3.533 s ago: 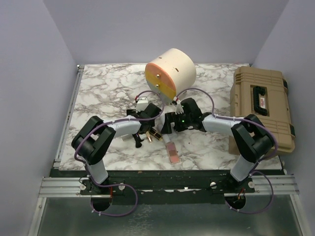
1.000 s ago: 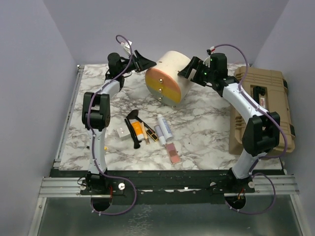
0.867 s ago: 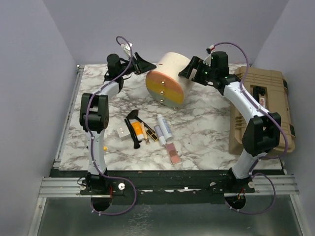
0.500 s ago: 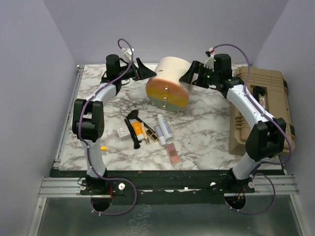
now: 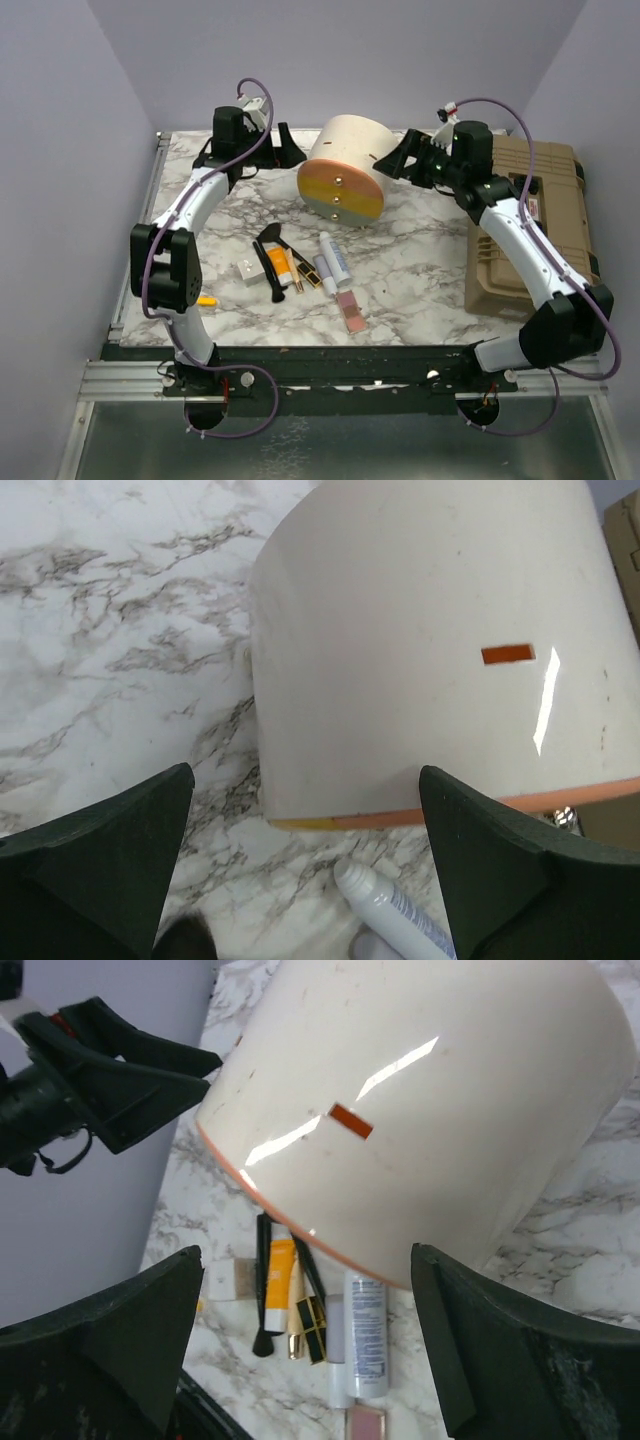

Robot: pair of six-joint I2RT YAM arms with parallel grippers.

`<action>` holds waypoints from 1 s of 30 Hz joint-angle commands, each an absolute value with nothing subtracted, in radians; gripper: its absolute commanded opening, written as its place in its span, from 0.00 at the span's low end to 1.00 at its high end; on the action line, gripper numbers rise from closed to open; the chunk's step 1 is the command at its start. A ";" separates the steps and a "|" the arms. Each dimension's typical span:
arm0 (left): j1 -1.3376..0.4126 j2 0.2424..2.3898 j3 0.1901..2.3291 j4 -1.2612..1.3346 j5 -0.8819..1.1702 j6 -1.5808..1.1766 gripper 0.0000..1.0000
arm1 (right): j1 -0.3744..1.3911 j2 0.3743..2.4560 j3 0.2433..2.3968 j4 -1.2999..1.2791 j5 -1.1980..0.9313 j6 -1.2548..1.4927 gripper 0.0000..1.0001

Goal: Organize the makeup
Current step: Open the drawer in the storage box.

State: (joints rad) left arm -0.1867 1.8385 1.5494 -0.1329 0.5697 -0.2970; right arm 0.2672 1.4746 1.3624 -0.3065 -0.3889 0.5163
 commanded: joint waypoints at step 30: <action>-0.541 1.653 1.314 -0.004 0.129 -0.460 0.77 | 0.319 1.579 1.303 -0.200 -0.361 0.746 0.83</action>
State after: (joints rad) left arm -0.5377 1.6432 1.2778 -0.0246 0.2325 -0.4477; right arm 0.3134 1.5753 1.2896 -0.2031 -0.3771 0.7494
